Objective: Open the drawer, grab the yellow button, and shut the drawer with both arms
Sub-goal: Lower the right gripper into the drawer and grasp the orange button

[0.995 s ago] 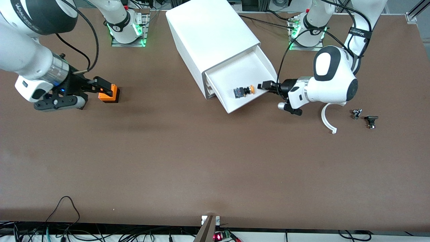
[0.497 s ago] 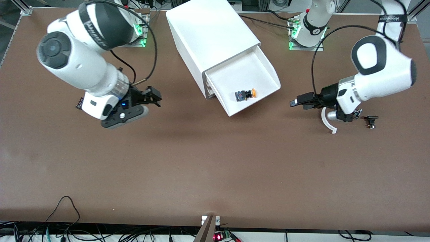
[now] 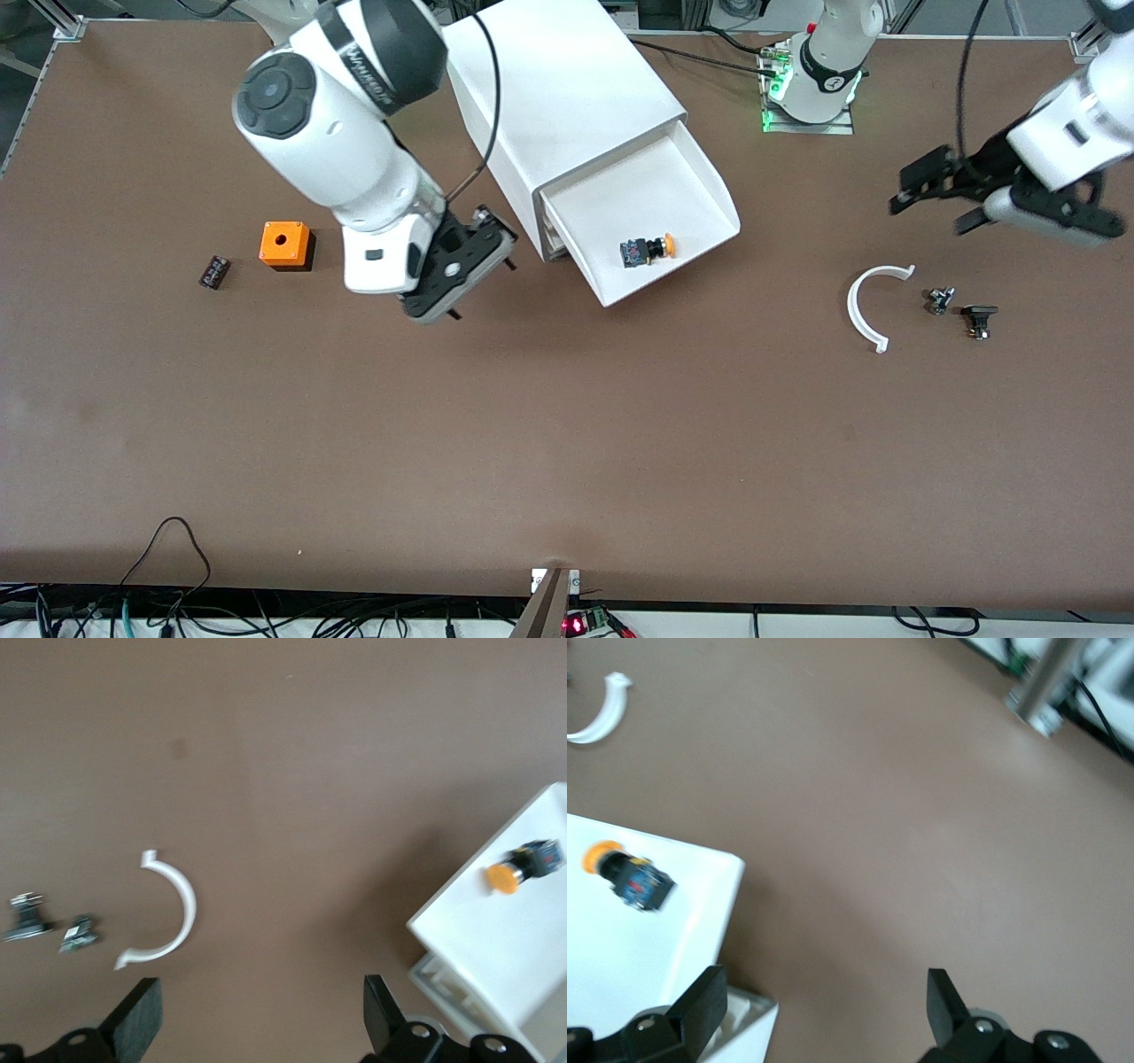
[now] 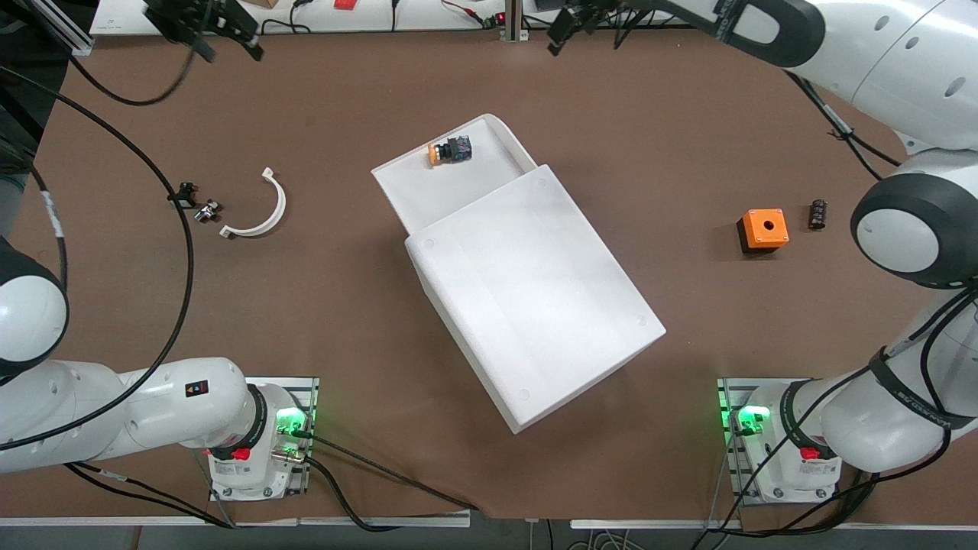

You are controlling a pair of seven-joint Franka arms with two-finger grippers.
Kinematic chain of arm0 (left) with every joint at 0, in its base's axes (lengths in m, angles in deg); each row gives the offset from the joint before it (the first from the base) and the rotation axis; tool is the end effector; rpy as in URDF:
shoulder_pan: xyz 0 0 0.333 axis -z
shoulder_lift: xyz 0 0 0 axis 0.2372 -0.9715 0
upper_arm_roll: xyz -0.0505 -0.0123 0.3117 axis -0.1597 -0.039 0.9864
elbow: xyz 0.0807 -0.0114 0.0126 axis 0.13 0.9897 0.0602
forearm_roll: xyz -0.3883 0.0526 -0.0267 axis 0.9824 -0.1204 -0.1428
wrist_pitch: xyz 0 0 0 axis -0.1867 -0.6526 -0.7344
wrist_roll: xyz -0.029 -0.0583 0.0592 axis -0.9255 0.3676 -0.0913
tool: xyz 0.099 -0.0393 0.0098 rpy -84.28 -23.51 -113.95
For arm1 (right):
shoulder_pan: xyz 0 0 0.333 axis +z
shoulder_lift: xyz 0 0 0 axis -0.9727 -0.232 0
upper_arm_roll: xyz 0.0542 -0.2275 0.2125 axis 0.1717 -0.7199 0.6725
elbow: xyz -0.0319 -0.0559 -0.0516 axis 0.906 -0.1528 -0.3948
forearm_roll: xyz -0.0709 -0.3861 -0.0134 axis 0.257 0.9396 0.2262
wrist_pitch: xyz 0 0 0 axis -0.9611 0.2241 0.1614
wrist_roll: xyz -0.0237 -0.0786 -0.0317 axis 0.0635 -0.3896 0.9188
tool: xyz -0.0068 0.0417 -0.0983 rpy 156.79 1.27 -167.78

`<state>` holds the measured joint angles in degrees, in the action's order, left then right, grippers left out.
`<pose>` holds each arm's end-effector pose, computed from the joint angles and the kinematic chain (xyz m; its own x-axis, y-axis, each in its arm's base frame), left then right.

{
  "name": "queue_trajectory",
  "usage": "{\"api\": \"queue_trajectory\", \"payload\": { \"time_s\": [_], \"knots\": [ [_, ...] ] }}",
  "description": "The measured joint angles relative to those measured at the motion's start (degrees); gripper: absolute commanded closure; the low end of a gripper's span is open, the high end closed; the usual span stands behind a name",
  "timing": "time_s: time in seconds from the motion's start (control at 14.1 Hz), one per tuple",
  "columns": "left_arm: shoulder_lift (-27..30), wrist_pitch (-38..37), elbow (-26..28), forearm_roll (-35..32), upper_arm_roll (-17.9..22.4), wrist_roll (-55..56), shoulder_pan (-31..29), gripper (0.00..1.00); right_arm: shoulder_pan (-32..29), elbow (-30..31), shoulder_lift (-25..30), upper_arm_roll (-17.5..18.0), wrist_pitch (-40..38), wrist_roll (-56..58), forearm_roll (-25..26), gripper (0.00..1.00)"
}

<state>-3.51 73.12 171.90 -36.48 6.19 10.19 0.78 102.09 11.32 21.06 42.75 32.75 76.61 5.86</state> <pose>0.5248 -0.0424 0.6098 0.9833 -0.1817 0.0130 -0.1820 -0.9771 0.1099 0.5941 0.4065 0.5233 0.6818 0.6641 0.3068 0.7245 -0.6710 -0.1574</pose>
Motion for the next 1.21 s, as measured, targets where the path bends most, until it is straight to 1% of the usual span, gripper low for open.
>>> {"api": "queue_trajectory", "payload": {
  "time_s": [0.14,0.28,0.43,0.57,0.78,1.07,1.21],
  "knots": [
    [0.0,-2.3,-2.2,-4.4,-0.2,1.5,1.0,0.0,3.0,-3.8,-3.5,1.1,2.2,1.2,2.0,0.0],
    [-0.3,-3.2,-2.5,-5.4,-0.1,1.8,1.1,0.0,6.2,-7.0,-6.6,1.2,2.9,1.6,5.3,0.0],
    [-1.0,-2.9,-2.5,-6.9,0.1,1.8,1.1,0.0,8.5,-8.7,-8.8,1.2,4.0,3.5,7.7,0.0],
    [-1.8,-2.4,-2.5,-8.8,0.0,1.9,1.3,0.0,9.9,-9.2,-10.4,1.2,5.8,6.7,8.4,0.0],
    [-2.0,-2.0,-3.2,-9.3,-0.1,2.5,2.0,0.0,12.0,-9.3,-12.5,1.0,7.8,8.4,8.5,0.0],
    [-2.0,-2.0,-4.0,-9.6,-0.1,3.7,2.4,0.0,14.2,-9.4,-13.6,0.5,7.3,8.7,9.1,0.0],
    [-2.0,-2.0,-4.0,-9.6,-0.1,3.8,2.4,0.0,15.2,-9.4,-13.6,0.5,4.8,8.9,9.8,0.0]
  ]
}}
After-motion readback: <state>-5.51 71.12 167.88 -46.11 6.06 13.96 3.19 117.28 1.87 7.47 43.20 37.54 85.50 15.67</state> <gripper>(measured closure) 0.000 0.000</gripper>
